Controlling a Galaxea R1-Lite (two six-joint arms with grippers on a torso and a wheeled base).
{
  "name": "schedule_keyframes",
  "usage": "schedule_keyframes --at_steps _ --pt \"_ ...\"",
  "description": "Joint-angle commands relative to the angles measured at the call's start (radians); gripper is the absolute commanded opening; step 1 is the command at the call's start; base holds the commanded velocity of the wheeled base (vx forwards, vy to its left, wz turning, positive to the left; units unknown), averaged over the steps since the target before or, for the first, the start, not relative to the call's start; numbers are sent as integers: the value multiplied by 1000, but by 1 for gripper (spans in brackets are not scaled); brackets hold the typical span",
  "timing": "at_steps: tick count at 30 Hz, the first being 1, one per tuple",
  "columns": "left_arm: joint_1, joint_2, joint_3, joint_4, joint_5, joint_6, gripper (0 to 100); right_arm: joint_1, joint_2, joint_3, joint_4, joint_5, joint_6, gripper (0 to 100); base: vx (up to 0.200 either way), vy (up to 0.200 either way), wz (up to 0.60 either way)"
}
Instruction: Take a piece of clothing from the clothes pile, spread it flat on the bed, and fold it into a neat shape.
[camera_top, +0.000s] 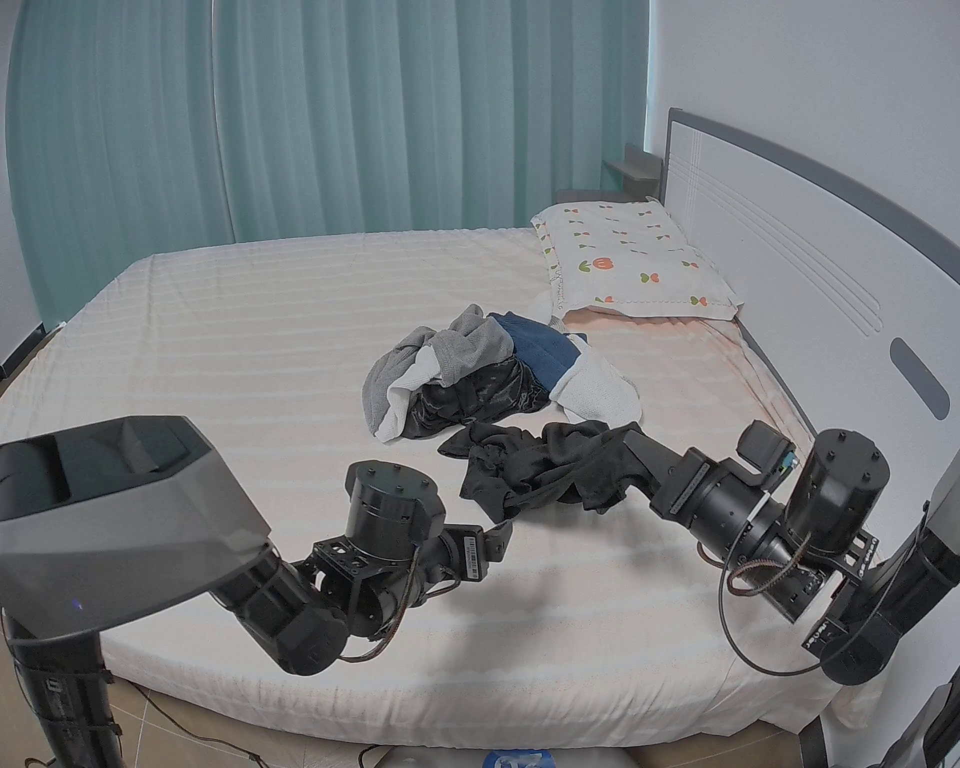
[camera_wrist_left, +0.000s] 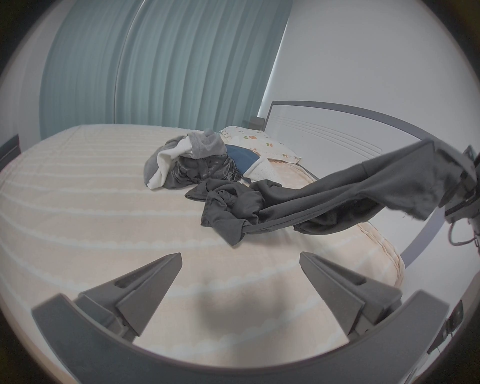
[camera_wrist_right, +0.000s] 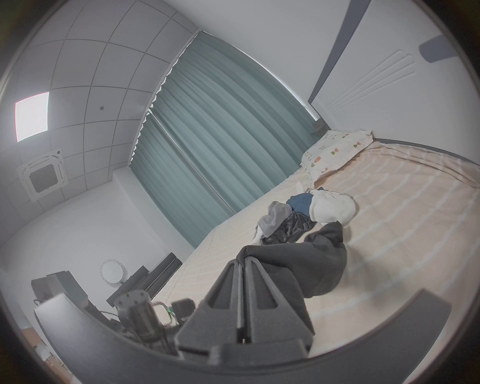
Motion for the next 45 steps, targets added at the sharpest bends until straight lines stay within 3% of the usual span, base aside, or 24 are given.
schedule_keyframes --at_steps 1,8,16,26,37,45 --pt "-5 91 -82 -3 0 -43 100 27 22 -77 16 -6 -8 0 0 0 0" --pt "-5 157 -206 -3 13 -91 100 27 -34 -172 59 -3 -15 0 0 0 0" --pt "47 233 -307 3 72 -124 100 21 -109 -235 99 23 -17 0 0 0 0" --pt "161 321 -511 61 109 -134 100 -70 -130 -238 111 54 -11 0 0 0 0" --pt "185 327 -531 119 118 -138 100 -102 -93 -217 104 77 0 0 0 0 0" --pt "155 331 -524 119 62 -138 100 -102 -69 -224 97 72 0 0 0 0 0"
